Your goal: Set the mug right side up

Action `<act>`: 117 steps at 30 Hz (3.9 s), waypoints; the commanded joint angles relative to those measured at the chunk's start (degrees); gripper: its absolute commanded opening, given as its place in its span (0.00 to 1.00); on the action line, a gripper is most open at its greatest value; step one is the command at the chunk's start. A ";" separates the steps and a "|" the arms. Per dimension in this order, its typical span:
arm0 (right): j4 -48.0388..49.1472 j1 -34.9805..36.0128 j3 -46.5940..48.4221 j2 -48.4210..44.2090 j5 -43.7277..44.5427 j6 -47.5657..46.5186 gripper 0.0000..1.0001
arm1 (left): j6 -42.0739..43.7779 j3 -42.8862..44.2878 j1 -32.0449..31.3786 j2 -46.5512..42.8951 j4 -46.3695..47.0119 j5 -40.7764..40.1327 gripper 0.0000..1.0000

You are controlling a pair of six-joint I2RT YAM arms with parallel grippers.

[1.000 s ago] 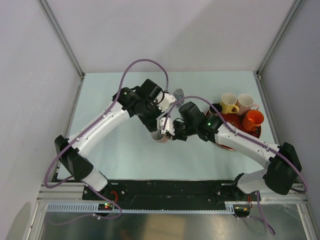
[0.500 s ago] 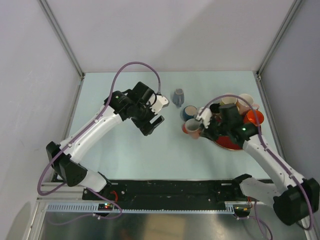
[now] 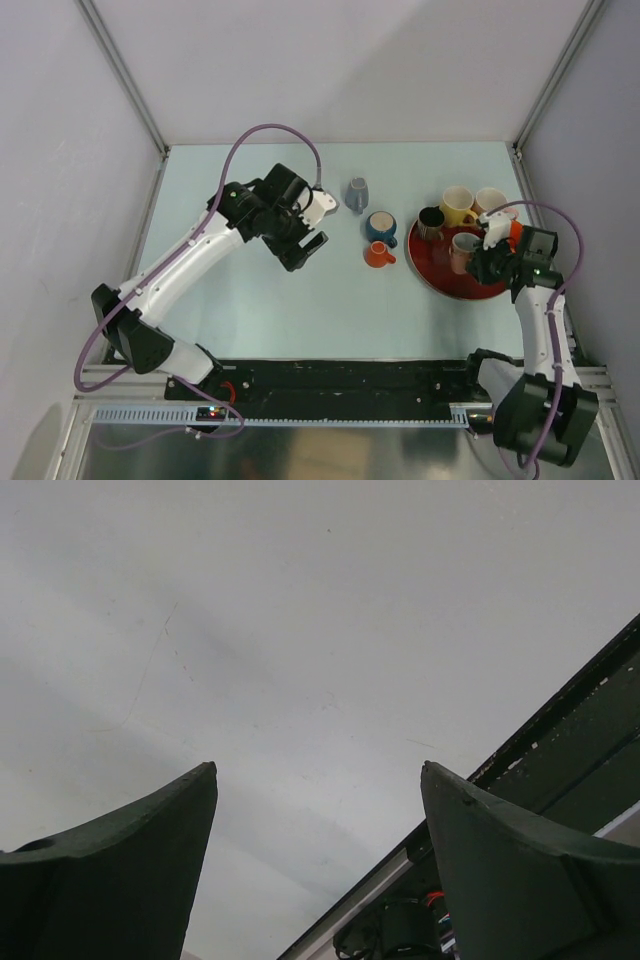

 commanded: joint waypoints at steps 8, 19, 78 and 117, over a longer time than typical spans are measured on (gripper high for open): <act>17.04 -5.68 0.30 11.86 -3.61 0.04 0.00 | 3.05 -2.46 0.28 -4.94 -0.93 -4.16 0.85; 23.02 0.34 0.43 20.69 -0.27 -4.06 0.00 | 3.04 -1.98 0.30 -4.29 -1.29 -3.89 0.85; 31.42 1.30 0.94 25.78 3.80 0.63 0.44 | 2.43 -0.37 -0.06 -0.36 -1.34 0.88 0.84; 4.27 36.37 7.81 18.23 2.73 -21.24 0.63 | -4.11 -12.76 5.91 -21.77 20.80 1.38 1.00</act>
